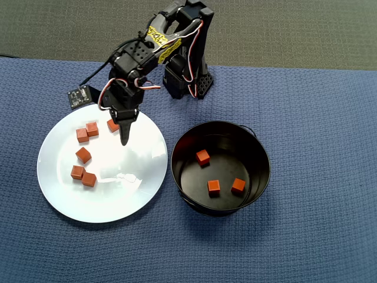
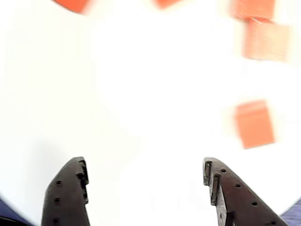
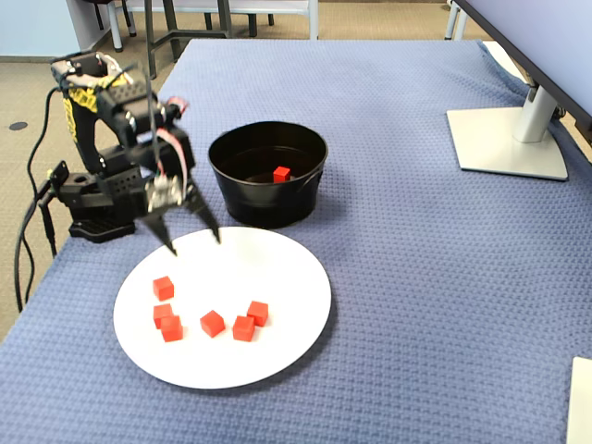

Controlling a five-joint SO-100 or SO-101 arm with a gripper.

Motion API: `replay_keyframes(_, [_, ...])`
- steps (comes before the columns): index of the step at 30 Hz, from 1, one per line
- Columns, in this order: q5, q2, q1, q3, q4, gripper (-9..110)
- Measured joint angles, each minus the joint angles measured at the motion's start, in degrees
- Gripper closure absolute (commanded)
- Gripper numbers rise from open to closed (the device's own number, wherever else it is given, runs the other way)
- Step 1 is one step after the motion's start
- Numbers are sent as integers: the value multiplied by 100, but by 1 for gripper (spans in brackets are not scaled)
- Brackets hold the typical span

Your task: Pick up the red cubes from the white plate and place them in the black recipient

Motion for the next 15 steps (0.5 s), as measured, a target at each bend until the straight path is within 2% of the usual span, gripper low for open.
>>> replay_keyframes(15, [-3920, -457, 1143, 387, -650, 81])
